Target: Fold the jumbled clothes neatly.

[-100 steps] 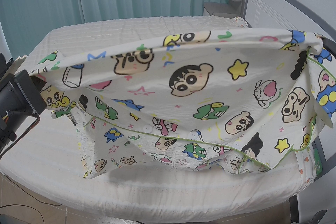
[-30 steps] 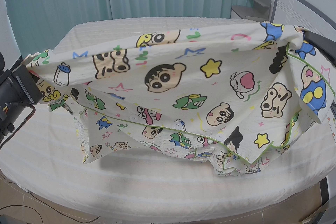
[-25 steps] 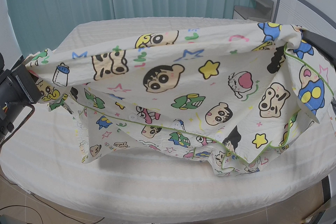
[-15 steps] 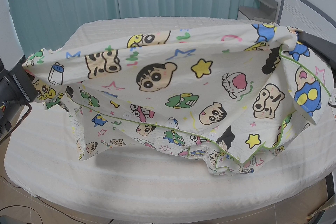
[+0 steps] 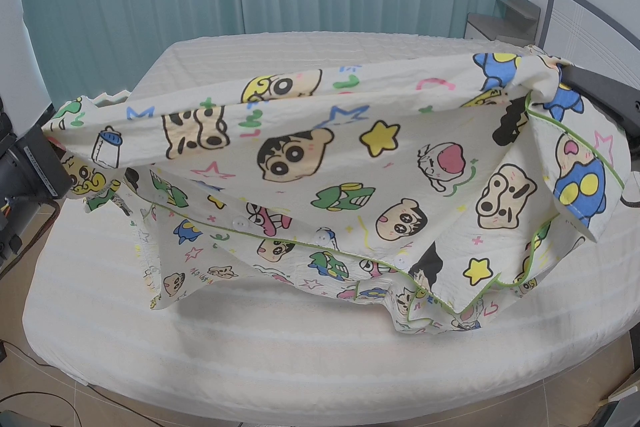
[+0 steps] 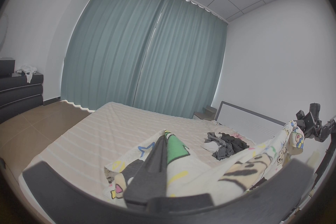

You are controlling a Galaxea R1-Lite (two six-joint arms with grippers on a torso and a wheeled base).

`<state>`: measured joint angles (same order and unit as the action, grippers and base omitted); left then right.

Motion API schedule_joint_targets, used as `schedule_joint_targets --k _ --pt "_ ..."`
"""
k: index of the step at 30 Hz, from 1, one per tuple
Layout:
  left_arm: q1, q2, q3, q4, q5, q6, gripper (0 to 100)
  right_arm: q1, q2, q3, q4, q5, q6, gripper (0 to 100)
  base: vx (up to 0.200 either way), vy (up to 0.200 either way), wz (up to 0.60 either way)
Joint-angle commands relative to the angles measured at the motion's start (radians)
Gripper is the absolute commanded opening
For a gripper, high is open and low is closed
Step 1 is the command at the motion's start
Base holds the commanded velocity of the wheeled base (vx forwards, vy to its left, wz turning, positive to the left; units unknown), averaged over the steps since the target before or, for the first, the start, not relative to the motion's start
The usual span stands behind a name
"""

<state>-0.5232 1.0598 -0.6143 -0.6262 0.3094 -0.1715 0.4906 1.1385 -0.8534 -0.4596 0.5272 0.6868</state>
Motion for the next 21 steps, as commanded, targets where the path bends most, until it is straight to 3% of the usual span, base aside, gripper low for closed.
schedule_joint_targets --k 1,5,21 --pt "0.000 -0.009 0.018 -0.001 -0.001 0.000 0 0.000 -0.013 0.007 0.002 -0.001 -0.003 0 0.000 0.000 0.00" --pt "-0.001 -0.021 0.028 0.002 -0.007 0.000 0 0.000 -0.028 0.020 0.004 -0.001 -0.003 0 0.000 0.000 0.00" --pt "-0.008 -0.047 0.053 0.000 -0.007 0.000 0 0.006 -0.125 0.059 0.004 0.007 -0.007 0 -0.200 0.000 0.00"
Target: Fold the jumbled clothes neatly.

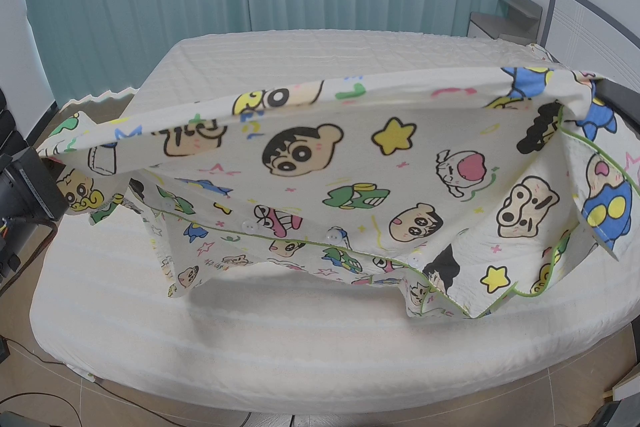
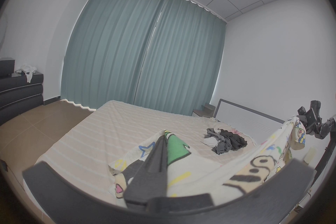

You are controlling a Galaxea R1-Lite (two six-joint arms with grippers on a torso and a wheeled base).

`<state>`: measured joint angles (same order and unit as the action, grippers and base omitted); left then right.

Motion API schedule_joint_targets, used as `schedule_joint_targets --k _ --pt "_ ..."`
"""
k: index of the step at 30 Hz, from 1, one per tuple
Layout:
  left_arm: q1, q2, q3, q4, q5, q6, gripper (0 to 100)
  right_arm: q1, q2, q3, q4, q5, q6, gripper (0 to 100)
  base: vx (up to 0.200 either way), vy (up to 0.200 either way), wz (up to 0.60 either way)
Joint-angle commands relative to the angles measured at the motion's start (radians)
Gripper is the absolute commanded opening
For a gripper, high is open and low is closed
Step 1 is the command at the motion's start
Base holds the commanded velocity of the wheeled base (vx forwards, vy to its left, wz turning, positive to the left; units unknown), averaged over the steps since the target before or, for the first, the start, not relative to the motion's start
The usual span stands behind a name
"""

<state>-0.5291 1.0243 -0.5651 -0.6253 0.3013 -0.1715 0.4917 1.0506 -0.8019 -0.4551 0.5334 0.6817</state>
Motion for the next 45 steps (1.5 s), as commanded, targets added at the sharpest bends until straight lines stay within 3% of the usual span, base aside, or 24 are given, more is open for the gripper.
schedule_joint_targets --k 1,7,18,27,29,38,45 --pt "-0.002 -0.015 0.004 -0.001 0.001 0.000 0 0.013 -0.043 0.012 -0.002 0.002 -0.007 0 -0.200 0.000 0.00" --pt "-0.003 -0.030 0.017 -0.001 -0.001 0.000 0 0.028 -0.087 0.027 0.000 0.002 -0.057 0 -0.033 0.000 0.00" --pt "-0.003 -0.072 0.071 0.055 -0.001 -0.002 0 0.016 -0.064 0.041 0.018 0.011 -0.062 0 0.000 0.000 0.00" --pt "-0.005 -0.056 0.182 0.115 -0.008 -0.010 0 -0.064 0.040 0.075 0.012 0.008 -0.080 0 0.000 0.000 0.00" --pt "-0.003 -0.035 0.202 0.115 -0.010 -0.011 0 -0.091 0.077 0.089 0.012 0.003 -0.119 0 0.000 0.000 0.00" --pt "0.000 0.108 0.166 0.107 -0.064 -0.043 0 -0.111 0.203 0.102 0.006 -0.075 -0.214 0 0.000 0.000 0.00" --pt "0.028 0.234 0.096 0.102 -0.068 -0.112 0 -0.111 0.273 0.098 -0.045 -0.136 -0.246 0 0.200 0.000 0.00"
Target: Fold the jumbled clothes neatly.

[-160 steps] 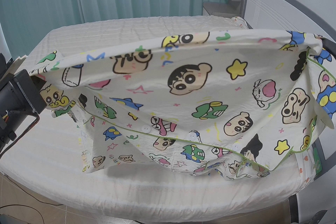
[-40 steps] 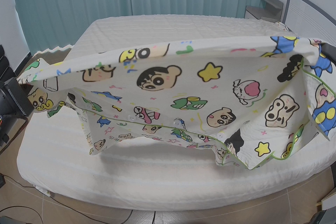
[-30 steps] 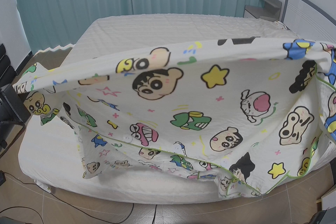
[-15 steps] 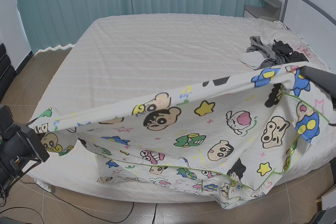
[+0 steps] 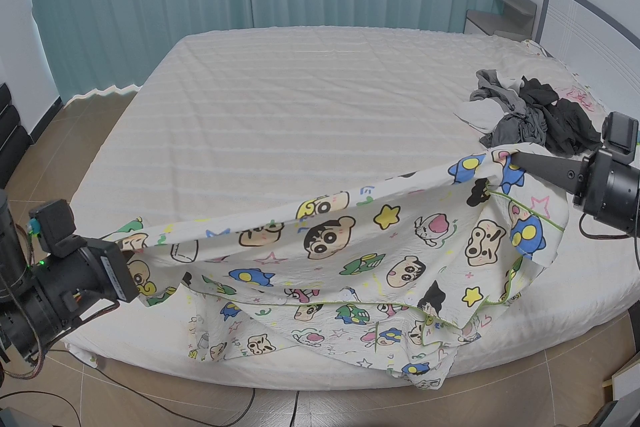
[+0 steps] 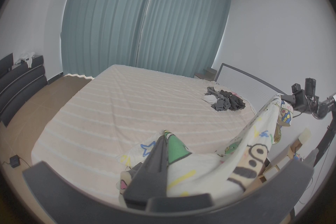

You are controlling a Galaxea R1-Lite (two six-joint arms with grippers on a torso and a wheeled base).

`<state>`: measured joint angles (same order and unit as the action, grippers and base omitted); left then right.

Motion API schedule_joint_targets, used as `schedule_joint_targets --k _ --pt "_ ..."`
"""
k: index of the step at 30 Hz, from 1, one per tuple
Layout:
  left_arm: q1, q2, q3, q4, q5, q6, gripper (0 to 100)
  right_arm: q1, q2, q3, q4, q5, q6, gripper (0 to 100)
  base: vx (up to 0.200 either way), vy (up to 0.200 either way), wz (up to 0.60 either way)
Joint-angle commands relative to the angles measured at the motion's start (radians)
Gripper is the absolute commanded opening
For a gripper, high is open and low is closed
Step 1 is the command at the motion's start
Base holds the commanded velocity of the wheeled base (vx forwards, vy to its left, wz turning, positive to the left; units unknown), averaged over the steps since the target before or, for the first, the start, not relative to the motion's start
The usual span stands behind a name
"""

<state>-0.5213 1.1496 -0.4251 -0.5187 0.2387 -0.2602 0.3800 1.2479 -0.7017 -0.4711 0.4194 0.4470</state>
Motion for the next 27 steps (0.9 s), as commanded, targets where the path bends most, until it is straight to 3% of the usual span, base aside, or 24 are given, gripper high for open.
schedule_joint_targets --k 1,14,22,27 --pt "0.030 0.136 -0.061 -0.006 -0.004 -0.025 0 0.000 0.099 -0.001 -0.049 -0.037 -0.011 0 0.200 0.000 0.00" --pt "0.096 0.489 -0.152 -0.187 0.004 -0.022 0 -0.027 0.338 -0.007 -0.212 -0.160 -0.025 0 0.200 0.000 0.00" --pt "0.118 0.710 -0.204 -0.340 0.005 -0.021 0 -0.055 0.513 -0.038 -0.294 -0.205 -0.033 0 0.000 0.000 0.00" --pt "0.147 0.832 -0.316 -0.346 0.025 -0.024 0 -0.069 0.613 -0.081 -0.317 -0.249 -0.025 0 0.000 0.000 0.00"
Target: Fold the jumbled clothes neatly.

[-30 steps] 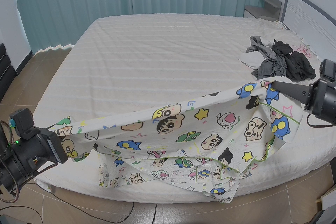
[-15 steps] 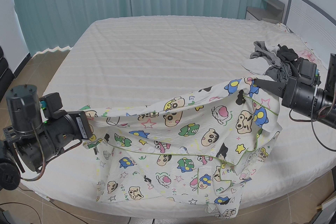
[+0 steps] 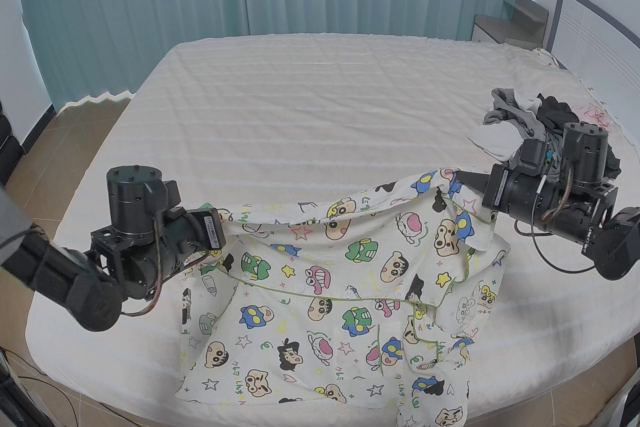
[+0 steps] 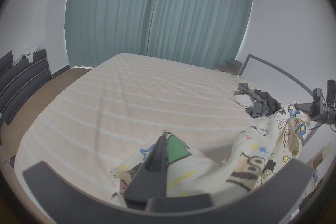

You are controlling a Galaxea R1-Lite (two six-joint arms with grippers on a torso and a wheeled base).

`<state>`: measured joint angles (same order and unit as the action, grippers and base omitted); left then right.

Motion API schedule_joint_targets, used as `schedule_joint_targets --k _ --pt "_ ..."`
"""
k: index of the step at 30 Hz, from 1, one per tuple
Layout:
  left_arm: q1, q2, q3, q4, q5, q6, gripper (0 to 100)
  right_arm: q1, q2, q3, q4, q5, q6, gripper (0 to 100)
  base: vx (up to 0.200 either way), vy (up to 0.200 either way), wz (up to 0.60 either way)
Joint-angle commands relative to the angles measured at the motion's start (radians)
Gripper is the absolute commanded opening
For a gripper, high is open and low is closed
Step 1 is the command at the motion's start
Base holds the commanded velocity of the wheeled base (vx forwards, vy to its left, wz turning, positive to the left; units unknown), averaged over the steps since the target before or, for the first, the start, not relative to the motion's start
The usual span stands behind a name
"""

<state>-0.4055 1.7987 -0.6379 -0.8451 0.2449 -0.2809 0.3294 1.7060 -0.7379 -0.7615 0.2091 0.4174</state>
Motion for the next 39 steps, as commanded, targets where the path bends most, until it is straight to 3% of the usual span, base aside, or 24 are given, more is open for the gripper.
schedule_joint_targets --k 1,14,17,18,20,21,26,28,30,31,37,39 --pt "0.036 0.206 -0.125 -0.020 0.031 -0.003 0 -0.019 0.173 -0.058 -0.035 -0.050 0.007 0 0.000 0.000 0.00" --pt "0.088 0.444 -0.352 -0.014 0.040 -0.093 0 -0.050 0.423 -0.215 -0.124 -0.120 0.018 0 0.000 0.000 0.00" --pt "0.111 0.511 -0.408 -0.014 0.039 -0.110 0 -0.055 0.505 -0.290 -0.131 -0.125 0.063 0 0.000 0.000 0.00" --pt "0.114 0.527 -0.431 -0.014 0.040 -0.126 100 -0.056 0.524 -0.305 -0.131 -0.123 0.078 0 0.000 0.000 0.00" --pt "0.126 0.551 -0.479 -0.014 0.040 -0.152 100 -0.058 0.547 -0.334 -0.130 -0.117 0.103 0 0.000 0.000 0.00" --pt "0.132 0.562 -0.497 -0.014 0.040 -0.159 100 -0.058 0.560 -0.351 -0.130 -0.114 0.116 100 0.000 0.000 0.00" --pt "0.159 0.607 -0.560 -0.014 0.040 -0.162 100 -0.058 0.597 -0.433 -0.127 -0.105 0.193 100 0.000 0.000 0.00" --pt "0.182 0.628 -0.615 -0.017 0.040 -0.173 100 -0.058 0.615 -0.505 -0.122 -0.117 0.319 100 0.000 0.000 0.00" --pt "0.188 0.631 -0.635 -0.017 0.042 -0.189 100 -0.058 0.618 -0.523 -0.117 -0.119 0.366 100 0.000 0.000 0.00" --pt "0.198 0.637 -0.672 -0.015 0.045 -0.221 100 -0.059 0.621 -0.546 -0.113 -0.125 0.437 100 0.000 0.000 0.00" --pt "0.226 0.656 -0.692 -0.006 0.068 -0.227 100 -0.079 0.626 -0.591 -0.032 -0.126 0.546 100 0.000 0.000 0.00" --pt "0.246 0.654 -0.697 -0.006 0.063 -0.227 100 -0.107 0.610 -0.637 0.025 -0.126 0.624 100 0.000 0.000 0.00"
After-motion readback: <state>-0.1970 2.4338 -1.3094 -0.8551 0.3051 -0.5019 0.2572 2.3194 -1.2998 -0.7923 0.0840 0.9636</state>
